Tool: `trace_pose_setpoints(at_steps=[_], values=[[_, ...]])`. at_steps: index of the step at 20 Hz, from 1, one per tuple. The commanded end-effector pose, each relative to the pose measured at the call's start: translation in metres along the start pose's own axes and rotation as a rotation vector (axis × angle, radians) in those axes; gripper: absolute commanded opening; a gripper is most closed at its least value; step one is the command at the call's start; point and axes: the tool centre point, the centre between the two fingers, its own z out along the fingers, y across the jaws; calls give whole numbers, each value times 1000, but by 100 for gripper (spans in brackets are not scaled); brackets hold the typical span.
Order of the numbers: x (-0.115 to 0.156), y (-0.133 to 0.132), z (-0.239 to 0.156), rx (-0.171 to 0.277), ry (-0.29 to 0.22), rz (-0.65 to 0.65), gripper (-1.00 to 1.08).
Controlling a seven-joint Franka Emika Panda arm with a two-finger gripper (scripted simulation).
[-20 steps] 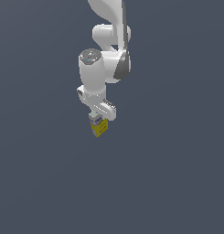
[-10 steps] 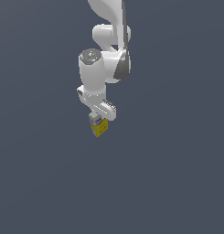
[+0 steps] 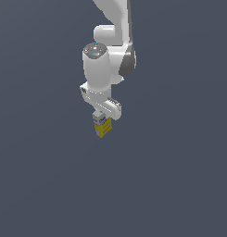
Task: Pick up the object and move it to a goal position.
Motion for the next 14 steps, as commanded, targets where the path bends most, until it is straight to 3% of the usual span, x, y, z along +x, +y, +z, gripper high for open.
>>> trace_pose_setpoints(at_steps=[1, 14], values=[[-4, -8, -13, 0, 1, 0, -100], [-41, -75, -125, -1, 2, 0, -100]])
